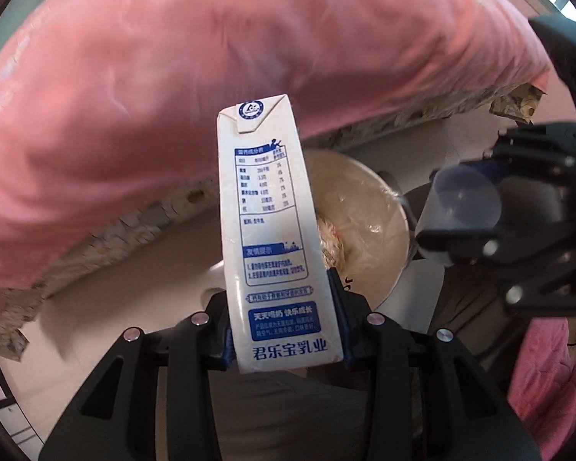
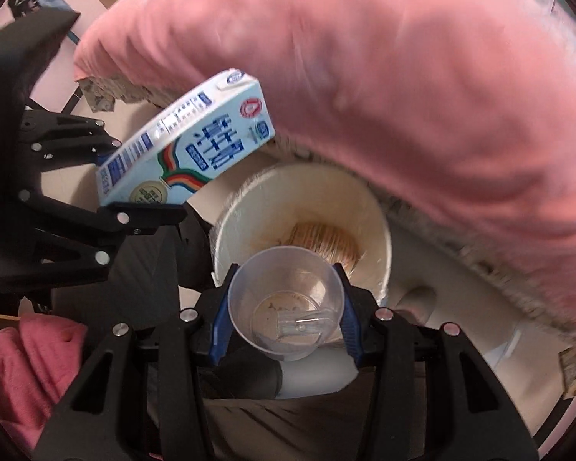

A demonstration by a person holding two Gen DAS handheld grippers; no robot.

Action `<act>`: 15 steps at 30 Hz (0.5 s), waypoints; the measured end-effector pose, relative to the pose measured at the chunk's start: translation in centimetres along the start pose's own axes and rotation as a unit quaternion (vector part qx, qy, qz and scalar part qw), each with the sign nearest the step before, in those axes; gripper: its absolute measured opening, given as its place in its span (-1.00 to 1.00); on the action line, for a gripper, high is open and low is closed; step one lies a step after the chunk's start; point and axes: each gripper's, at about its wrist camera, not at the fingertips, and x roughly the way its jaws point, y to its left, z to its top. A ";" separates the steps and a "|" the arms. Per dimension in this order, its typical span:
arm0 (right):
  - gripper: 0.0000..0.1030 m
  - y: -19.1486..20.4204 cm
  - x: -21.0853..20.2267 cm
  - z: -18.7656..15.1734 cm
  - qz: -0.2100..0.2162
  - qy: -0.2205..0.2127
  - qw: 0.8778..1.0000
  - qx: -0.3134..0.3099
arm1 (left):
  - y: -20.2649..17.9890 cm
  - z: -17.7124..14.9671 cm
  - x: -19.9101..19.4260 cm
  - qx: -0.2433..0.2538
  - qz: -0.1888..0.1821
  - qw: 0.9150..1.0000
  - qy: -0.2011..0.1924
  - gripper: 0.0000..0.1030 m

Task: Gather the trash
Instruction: 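Carry the milk carton and clear cup with both tools over the trash bin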

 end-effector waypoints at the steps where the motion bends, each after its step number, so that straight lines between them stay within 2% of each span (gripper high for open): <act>1: -0.07 -0.1 0.9 -0.1 0.001 0.006 1.000 0.004 | 0.2 0.0 1.1 -0.006 -0.006 1.000 0.009 -0.20; 7: -0.07 -1.4 6.2 -0.1 -0.001 0.044 0.998 0.034 | 0.5 0.1 6.1 -0.027 -0.032 0.998 0.048 -0.19; 15: -0.07 -3.8 12.4 0.3 -0.025 0.081 0.992 0.089 | 0.8 0.8 12.7 -0.063 -0.053 0.992 0.096 -0.19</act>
